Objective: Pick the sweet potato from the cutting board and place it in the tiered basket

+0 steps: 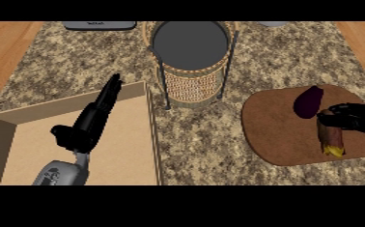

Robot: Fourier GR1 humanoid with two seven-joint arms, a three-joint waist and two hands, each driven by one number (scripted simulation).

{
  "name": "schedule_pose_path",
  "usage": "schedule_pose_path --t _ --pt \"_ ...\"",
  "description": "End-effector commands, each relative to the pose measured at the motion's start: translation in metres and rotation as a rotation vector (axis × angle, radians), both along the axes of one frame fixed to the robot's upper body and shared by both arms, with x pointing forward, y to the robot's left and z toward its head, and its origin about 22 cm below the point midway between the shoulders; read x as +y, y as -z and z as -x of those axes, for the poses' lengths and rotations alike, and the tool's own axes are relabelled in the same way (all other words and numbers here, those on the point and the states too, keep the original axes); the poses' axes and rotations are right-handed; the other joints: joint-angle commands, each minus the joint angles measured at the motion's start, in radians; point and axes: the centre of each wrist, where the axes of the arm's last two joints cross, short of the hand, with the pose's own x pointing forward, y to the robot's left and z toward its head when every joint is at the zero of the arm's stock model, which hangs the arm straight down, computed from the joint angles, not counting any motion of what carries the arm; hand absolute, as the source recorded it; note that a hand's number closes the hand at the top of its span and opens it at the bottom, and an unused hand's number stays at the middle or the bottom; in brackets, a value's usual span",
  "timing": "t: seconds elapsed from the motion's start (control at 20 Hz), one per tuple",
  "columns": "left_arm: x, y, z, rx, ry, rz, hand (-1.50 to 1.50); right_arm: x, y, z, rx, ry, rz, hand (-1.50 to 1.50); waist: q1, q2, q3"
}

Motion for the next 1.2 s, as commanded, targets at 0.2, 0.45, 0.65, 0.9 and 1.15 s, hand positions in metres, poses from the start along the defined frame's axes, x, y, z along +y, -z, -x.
schedule_pose_path --t 0.2,0.45,0.65,0.9,1.15 --pt "-0.01 0.02 0.008 0.088 -0.003 -0.007 0.0 0.015 0.008 -0.003 -0.03 0.014 0.066 1.5 0.0 0.008 -0.003" --pt "-0.008 0.015 0.002 0.066 0.036 -0.001 0.0 0.017 -0.04 -0.019 -0.112 -0.588 0.403 1.5 0.051 0.024 -0.001" --pt "0.0 0.008 -0.004 0.056 0.043 -0.024 0.0 0.019 -0.064 -0.021 -0.209 -0.964 0.584 1.5 0.056 0.025 0.001" --pt "0.002 0.012 -0.002 0.08 0.011 -0.015 0.0 0.01 -0.095 -0.045 -0.587 -1.029 0.266 1.5 0.025 0.016 0.0" --pt "-0.005 0.012 -0.011 0.071 0.008 -0.001 0.0 0.01 -0.128 -0.064 -0.799 -1.081 0.283 1.5 0.012 0.014 -0.002"
